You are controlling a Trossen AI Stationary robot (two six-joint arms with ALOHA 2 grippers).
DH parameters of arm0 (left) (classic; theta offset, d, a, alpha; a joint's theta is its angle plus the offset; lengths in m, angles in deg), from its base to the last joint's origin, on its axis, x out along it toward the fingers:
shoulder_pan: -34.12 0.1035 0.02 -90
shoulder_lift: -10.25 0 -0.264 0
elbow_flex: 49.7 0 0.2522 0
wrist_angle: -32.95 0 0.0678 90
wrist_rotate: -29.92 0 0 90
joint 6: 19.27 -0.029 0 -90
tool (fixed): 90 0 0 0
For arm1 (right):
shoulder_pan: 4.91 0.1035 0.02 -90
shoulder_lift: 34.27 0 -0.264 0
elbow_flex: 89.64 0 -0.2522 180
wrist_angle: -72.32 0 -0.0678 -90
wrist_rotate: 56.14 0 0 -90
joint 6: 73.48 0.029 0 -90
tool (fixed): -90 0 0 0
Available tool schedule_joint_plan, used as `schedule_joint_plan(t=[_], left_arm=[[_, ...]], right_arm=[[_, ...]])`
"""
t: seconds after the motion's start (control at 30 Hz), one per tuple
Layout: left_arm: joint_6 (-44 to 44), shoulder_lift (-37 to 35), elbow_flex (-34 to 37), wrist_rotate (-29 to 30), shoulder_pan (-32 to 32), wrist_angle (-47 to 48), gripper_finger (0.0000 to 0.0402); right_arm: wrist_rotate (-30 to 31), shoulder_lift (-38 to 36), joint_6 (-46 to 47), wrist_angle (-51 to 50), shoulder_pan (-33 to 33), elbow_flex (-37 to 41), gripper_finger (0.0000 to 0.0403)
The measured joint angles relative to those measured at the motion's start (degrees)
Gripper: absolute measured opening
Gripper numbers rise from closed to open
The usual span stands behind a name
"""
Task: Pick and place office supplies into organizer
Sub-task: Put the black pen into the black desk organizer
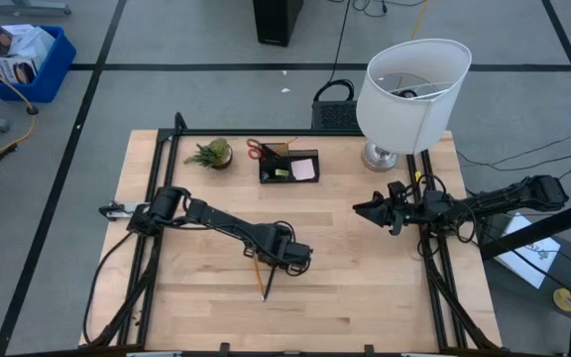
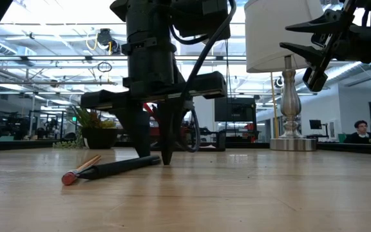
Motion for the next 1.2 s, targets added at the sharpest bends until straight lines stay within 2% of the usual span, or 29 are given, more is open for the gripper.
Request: schedule_joint_plan(t=[0.57, 0.8, 0.97, 1.2], left_arm=[[-4.2, -0.3, 0.0, 2.4, 0.0, -0.2, 0.0048], [-6.4, -1.4, 0.2, 5.1, 0.7, -0.6, 0.0057], [-7.0, -2.7, 0.3, 9.5, 1.8, -0.3, 0.0059], [-12.4, -6.2, 0.2, 15.7, 4.5, -0.1, 0.0060]], right_arm=[[0.0, 0.0, 0.0, 0.0, 0.0, 0.0, 0.0116], [0.0, 0.0, 0.0, 0.0, 0.0, 0.0, 0.0116], [0.0, 0.0, 0.0, 0.0, 0.0, 0.0, 0.0116], [0.0, 0.0, 0.0, 0.0, 0.0, 0.0, 0.0116]])
